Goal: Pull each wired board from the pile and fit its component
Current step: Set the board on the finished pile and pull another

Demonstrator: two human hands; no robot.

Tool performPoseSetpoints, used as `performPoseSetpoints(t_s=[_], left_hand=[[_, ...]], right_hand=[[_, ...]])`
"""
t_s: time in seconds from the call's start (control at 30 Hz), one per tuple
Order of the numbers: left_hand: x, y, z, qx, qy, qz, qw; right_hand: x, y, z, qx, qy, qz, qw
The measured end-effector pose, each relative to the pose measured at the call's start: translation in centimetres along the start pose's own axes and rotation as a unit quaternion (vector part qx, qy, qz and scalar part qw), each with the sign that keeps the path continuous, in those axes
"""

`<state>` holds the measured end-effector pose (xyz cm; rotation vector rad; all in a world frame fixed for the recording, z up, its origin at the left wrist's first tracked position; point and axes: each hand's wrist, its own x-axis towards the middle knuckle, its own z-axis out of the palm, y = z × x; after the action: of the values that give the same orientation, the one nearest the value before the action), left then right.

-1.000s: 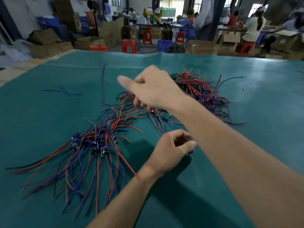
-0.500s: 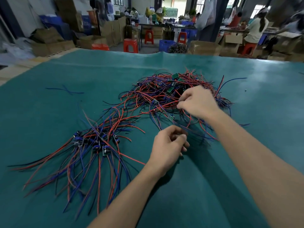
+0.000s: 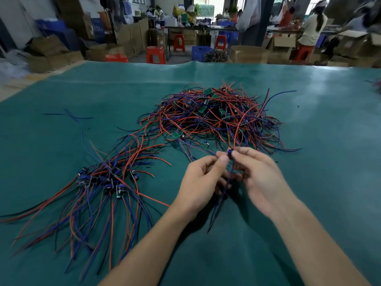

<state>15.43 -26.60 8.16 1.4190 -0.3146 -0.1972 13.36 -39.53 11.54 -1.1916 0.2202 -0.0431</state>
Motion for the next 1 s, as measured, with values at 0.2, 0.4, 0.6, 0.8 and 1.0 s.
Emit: performPoseSetpoints(t_s=[0.2, 0.4, 0.6, 0.8, 1.0], left_hand=[[0.0, -0.3, -0.4, -0.006, 0.016, 0.018, 1.0], [0.1, -0.4, -0.3, 0.055, 0.026, 0.008, 0.998], [0.0, -0.5, -0.1, 0.086, 0.004, 0.001, 0.996], [0.1, -0.7, -0.2, 0.088, -0.012, 0.001, 0.996], [0.2, -0.9, -0.3, 0.105, -0.034, 0.005, 0.994]], right_hand=[[0.1, 1.2, 0.1, -0.003, -0.015, -0.014, 1.0], [0.4, 1.1, -1.0, -0.101, 0.009, -0.086, 0.991], [0.5, 0.6, -1.9, -0.129, -0.037, -0.095, 0.986], [0.6, -0.1, -3.0, -0.11, 0.011, -0.129, 0.986], [1.1, -0.7, -4.1, -0.166, 0.094, -0.205, 0.96]])
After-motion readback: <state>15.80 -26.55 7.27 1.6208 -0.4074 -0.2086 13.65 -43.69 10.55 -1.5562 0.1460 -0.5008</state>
